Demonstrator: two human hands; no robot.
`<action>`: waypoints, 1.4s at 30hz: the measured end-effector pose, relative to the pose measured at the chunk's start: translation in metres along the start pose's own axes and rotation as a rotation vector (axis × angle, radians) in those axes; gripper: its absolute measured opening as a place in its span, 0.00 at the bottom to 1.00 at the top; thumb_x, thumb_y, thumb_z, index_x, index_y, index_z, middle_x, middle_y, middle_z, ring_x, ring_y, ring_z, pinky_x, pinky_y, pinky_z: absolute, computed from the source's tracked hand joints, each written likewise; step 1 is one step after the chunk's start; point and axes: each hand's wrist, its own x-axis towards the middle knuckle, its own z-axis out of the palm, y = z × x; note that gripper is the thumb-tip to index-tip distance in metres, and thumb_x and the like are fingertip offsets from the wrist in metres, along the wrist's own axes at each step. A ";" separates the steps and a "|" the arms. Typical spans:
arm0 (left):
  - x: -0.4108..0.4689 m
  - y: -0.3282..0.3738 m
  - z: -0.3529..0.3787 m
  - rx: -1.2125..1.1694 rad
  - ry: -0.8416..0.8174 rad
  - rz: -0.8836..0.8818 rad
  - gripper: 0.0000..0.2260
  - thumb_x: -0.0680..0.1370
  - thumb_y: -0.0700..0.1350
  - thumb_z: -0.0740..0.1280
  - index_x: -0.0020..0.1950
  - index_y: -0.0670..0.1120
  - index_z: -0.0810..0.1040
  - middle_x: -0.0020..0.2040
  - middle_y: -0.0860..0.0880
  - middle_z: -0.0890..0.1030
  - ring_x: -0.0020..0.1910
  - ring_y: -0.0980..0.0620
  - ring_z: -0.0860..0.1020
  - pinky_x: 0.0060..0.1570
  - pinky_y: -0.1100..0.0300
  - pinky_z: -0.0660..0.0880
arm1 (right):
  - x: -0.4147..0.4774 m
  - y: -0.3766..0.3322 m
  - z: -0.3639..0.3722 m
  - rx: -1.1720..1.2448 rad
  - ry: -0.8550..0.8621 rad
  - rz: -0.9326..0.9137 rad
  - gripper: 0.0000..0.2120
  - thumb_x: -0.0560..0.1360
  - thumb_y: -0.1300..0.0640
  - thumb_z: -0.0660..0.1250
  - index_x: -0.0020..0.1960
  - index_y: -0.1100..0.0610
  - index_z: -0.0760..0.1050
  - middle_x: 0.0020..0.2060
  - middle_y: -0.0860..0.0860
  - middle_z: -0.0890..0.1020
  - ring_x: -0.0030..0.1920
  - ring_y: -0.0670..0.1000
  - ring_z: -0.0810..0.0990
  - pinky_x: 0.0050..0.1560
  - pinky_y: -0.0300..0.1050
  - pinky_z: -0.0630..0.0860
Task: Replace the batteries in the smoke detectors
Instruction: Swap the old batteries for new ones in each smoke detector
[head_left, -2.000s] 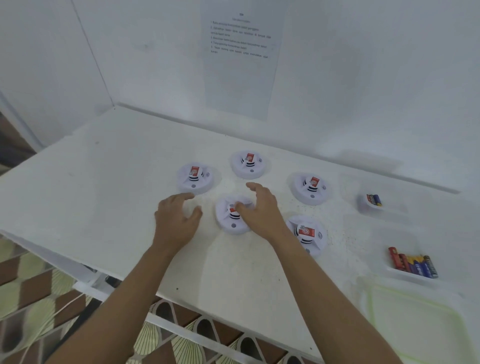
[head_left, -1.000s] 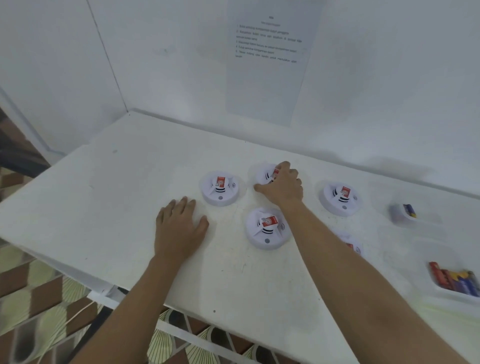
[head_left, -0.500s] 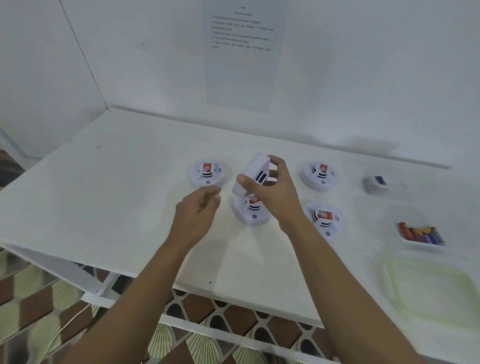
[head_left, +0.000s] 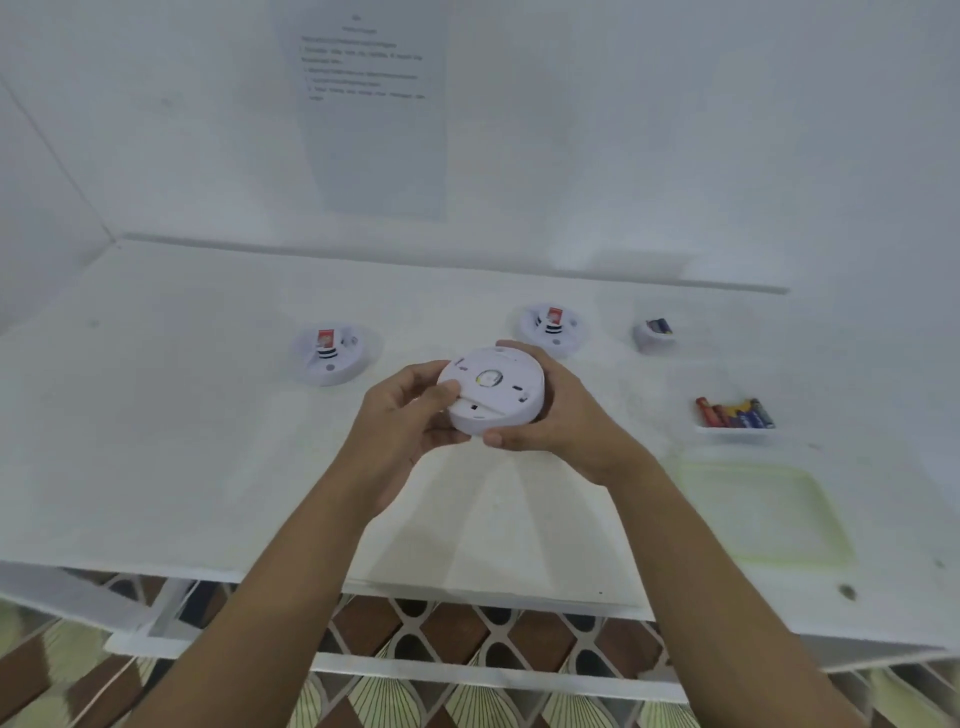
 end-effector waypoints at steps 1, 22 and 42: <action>0.001 -0.002 0.004 0.074 -0.014 0.022 0.12 0.78 0.42 0.69 0.62 0.44 0.78 0.58 0.44 0.83 0.50 0.46 0.83 0.45 0.56 0.80 | -0.005 0.000 -0.008 -0.009 -0.014 -0.006 0.40 0.62 0.65 0.80 0.70 0.50 0.70 0.63 0.48 0.80 0.64 0.47 0.79 0.53 0.46 0.81; -0.003 -0.023 0.114 0.972 -0.265 0.571 0.29 0.63 0.63 0.75 0.62 0.55 0.80 0.56 0.57 0.76 0.55 0.61 0.75 0.52 0.72 0.69 | -0.096 0.003 -0.124 -0.155 -0.157 0.017 0.43 0.60 0.68 0.80 0.71 0.52 0.69 0.62 0.47 0.79 0.63 0.51 0.79 0.57 0.48 0.80; -0.013 -0.070 0.093 0.912 0.119 0.585 0.21 0.65 0.63 0.74 0.48 0.49 0.82 0.42 0.55 0.82 0.41 0.58 0.77 0.41 0.71 0.72 | -0.118 0.026 -0.137 -0.058 0.130 0.017 0.43 0.64 0.72 0.80 0.71 0.50 0.65 0.61 0.46 0.77 0.60 0.46 0.80 0.49 0.46 0.83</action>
